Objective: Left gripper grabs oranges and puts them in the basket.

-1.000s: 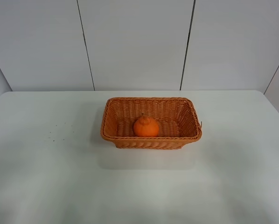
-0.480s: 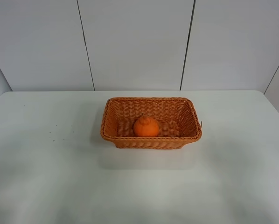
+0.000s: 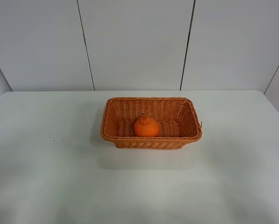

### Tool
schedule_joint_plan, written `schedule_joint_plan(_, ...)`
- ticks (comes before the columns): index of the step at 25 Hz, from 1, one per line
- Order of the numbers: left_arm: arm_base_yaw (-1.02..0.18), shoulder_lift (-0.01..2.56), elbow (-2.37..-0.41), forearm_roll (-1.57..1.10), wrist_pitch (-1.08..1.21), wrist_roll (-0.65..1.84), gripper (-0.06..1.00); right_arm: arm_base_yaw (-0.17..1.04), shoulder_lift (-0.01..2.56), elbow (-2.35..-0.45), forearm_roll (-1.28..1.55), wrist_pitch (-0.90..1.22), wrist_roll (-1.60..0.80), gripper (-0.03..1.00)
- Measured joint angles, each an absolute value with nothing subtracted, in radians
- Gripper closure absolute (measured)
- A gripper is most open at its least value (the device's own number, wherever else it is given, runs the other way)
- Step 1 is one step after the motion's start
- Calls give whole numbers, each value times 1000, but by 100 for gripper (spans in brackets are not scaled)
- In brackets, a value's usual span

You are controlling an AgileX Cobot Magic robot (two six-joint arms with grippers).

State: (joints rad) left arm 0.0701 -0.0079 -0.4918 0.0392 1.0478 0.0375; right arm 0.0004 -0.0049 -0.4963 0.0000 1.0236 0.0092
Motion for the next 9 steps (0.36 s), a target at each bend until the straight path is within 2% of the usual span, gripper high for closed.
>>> schedule_joint_plan(9, 70, -8, -492, 39, 1048, 37, 12, 0, -5, -496, 0, 1024, 9, 27)
